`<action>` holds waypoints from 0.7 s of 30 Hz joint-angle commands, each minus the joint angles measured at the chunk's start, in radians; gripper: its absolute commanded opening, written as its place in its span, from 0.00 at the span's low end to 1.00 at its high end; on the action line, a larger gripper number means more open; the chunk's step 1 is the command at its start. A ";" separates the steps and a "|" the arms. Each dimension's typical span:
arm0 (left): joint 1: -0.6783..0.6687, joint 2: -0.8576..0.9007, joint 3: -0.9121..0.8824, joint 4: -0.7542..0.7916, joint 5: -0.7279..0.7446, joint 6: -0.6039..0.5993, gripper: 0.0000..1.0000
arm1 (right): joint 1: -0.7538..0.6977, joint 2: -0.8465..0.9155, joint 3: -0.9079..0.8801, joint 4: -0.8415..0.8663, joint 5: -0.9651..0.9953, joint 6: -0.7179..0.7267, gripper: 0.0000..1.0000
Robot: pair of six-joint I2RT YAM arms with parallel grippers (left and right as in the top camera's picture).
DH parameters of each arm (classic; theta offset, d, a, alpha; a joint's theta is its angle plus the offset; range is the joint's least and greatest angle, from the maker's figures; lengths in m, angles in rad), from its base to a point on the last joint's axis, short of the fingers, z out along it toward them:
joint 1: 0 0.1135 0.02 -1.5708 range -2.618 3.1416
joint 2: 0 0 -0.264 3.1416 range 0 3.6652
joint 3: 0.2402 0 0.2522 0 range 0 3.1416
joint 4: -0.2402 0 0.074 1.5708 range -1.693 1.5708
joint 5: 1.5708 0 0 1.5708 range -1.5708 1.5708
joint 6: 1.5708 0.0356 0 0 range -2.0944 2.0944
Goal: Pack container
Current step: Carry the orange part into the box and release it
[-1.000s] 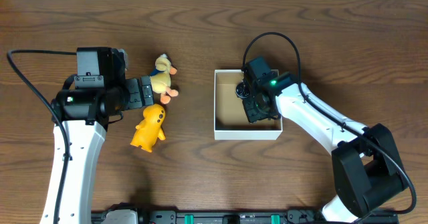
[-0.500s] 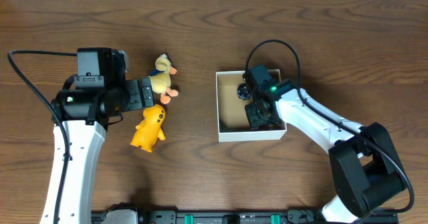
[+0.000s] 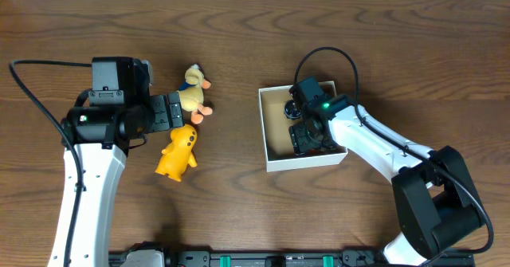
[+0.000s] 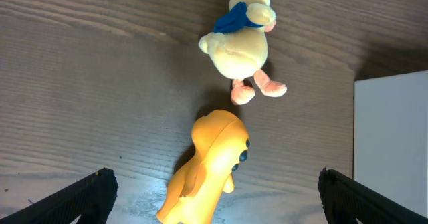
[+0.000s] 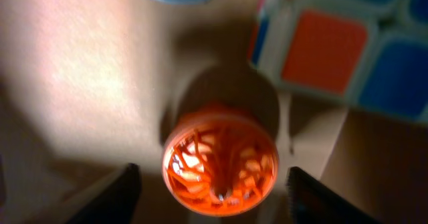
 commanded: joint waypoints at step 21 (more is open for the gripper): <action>-0.002 0.008 -0.005 -0.003 0.007 0.006 0.98 | 0.023 -0.036 0.208 -0.204 -0.156 -0.076 0.04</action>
